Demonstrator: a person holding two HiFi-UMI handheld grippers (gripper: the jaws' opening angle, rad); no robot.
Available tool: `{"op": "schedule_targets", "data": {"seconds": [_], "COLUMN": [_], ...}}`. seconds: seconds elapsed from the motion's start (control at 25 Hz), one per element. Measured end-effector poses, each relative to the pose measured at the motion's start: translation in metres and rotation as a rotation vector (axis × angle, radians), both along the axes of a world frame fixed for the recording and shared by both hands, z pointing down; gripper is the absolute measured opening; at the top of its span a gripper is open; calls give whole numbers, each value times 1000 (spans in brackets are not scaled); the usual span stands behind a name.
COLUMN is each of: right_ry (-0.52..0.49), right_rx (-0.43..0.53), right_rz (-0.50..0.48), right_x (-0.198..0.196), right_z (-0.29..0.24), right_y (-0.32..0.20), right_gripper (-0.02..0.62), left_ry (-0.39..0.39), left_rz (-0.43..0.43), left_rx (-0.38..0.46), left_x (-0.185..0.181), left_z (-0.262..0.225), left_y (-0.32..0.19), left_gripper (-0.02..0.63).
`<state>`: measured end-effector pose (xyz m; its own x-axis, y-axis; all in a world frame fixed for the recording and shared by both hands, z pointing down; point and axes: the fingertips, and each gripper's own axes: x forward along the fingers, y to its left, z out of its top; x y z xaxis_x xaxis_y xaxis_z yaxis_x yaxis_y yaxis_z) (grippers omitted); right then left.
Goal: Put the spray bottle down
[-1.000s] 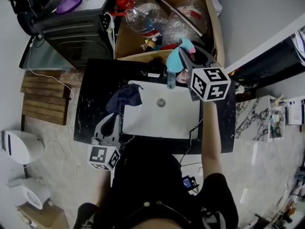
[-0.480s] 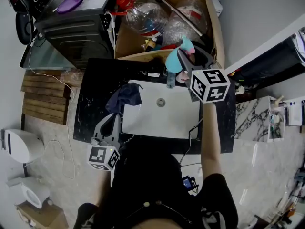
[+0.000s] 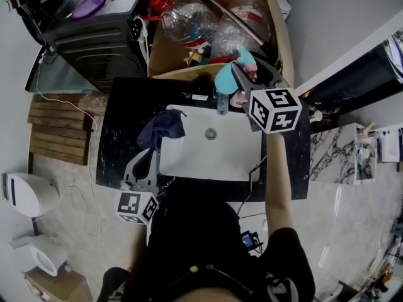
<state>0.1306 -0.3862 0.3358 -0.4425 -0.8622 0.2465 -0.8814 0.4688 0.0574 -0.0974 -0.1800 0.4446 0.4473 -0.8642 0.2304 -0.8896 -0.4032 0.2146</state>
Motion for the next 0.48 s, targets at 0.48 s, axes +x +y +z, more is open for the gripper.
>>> {"op": "schedule_targets", "data": {"seconds": [0.48], "right_ry": [70], "right_rx": [45], "right_rz": [53], "right_x": [2], "right_z": [7], "right_y": [-15], "right_gripper": [91], "left_ry": [-2], "left_rz": [-25], "left_rx": [-16], "left_x": [-2], "left_z": [4], "left_y": [1], "left_gripper": [9]}}
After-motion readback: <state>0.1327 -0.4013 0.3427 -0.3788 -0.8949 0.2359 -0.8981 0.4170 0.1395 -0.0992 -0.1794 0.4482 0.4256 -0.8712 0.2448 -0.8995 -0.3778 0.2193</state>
